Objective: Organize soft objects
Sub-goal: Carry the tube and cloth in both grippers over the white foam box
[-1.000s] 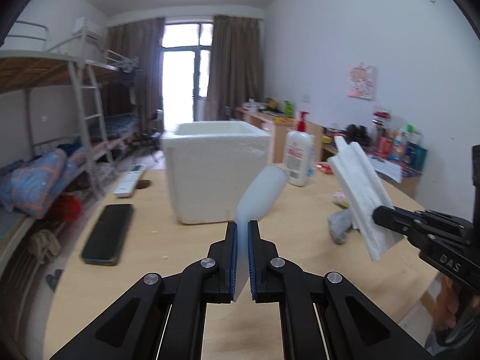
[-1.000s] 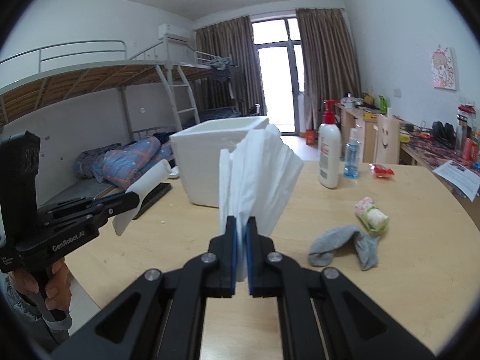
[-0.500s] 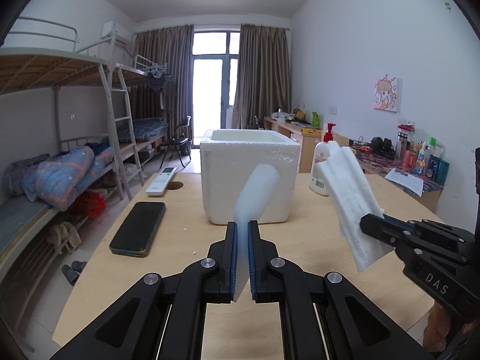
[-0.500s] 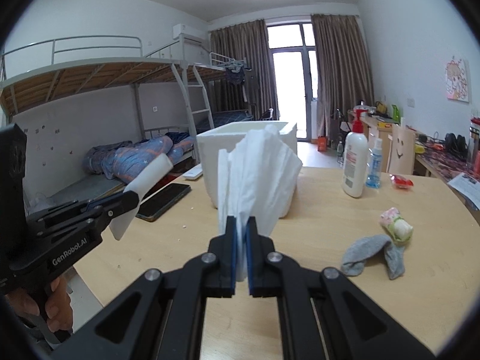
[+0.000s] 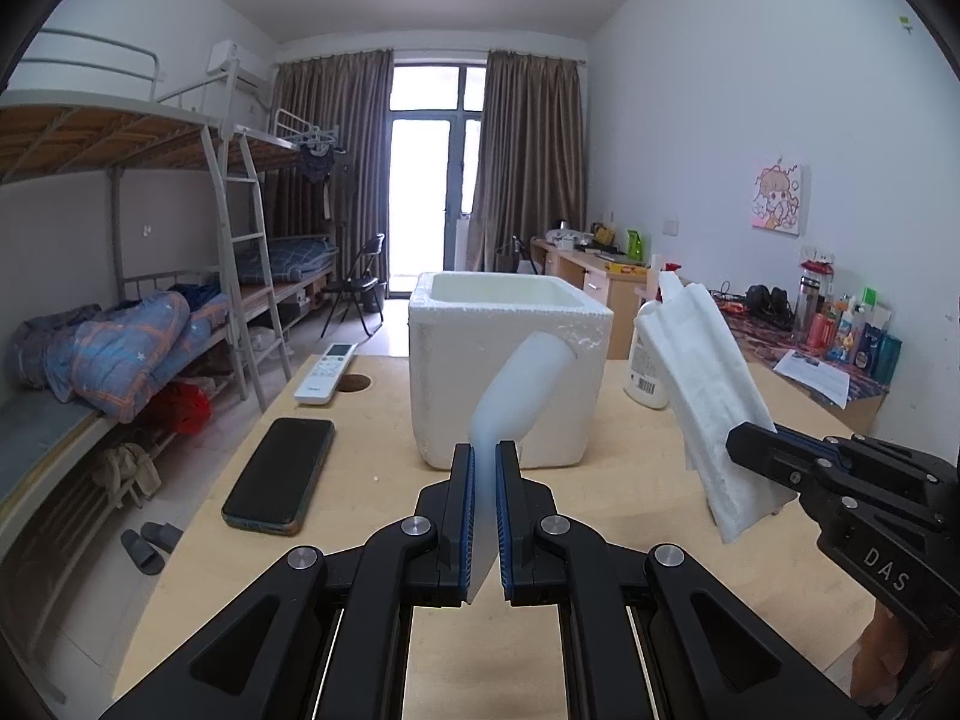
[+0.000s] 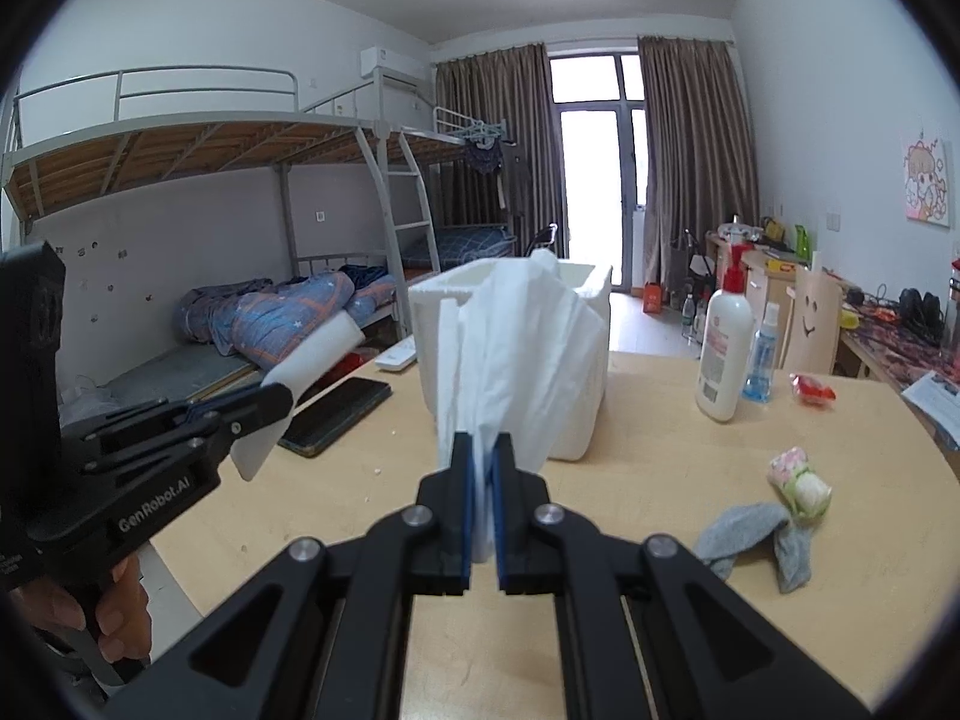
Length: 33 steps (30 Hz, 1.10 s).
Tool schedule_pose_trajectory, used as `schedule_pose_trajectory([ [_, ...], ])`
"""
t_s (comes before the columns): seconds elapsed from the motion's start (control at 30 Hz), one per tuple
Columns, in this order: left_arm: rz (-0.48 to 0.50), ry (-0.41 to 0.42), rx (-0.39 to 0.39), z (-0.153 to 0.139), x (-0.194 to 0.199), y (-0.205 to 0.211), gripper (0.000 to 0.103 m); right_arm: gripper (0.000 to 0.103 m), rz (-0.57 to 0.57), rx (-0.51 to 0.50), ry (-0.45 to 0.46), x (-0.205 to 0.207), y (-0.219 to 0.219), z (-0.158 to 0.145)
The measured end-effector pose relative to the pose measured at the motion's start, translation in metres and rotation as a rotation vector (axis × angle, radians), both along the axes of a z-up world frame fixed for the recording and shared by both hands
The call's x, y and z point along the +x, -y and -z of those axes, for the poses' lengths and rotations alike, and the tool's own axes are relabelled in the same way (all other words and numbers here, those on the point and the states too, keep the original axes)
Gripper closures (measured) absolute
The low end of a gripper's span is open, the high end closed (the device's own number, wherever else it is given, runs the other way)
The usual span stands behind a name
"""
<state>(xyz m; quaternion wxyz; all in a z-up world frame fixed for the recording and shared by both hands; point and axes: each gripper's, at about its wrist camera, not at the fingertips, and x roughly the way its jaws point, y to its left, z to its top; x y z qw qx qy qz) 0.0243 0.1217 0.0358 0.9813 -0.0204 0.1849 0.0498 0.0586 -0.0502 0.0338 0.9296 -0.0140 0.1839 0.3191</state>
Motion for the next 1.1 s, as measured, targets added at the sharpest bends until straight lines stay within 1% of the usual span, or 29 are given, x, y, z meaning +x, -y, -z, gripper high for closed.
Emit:
schedule_pose_trajectory([
  [0.3,0.012,0.013,0.008,-0.023,0.018,-0.003,0.095,0.095,0.002,-0.002,0.006,0.012,-0.004,-0.019],
  [0.5,0.024,0.047,0.033,-0.044,0.031,-0.003,0.095,0.095,0.002,-0.013,0.035,0.022,-0.010,-0.037],
  [0.83,0.018,0.073,0.047,-0.063,0.054,-0.008,0.095,0.095,0.038,-0.020,0.065,0.047,-0.016,-0.056],
  [1.0,0.010,0.081,0.040,-0.074,0.067,-0.016,0.095,0.095,0.029,-0.021,0.066,0.056,-0.020,-0.064],
  [1.1,0.024,0.077,0.031,-0.080,0.077,-0.018,0.095,0.095,0.032,-0.032,0.077,0.061,-0.024,-0.067],
])
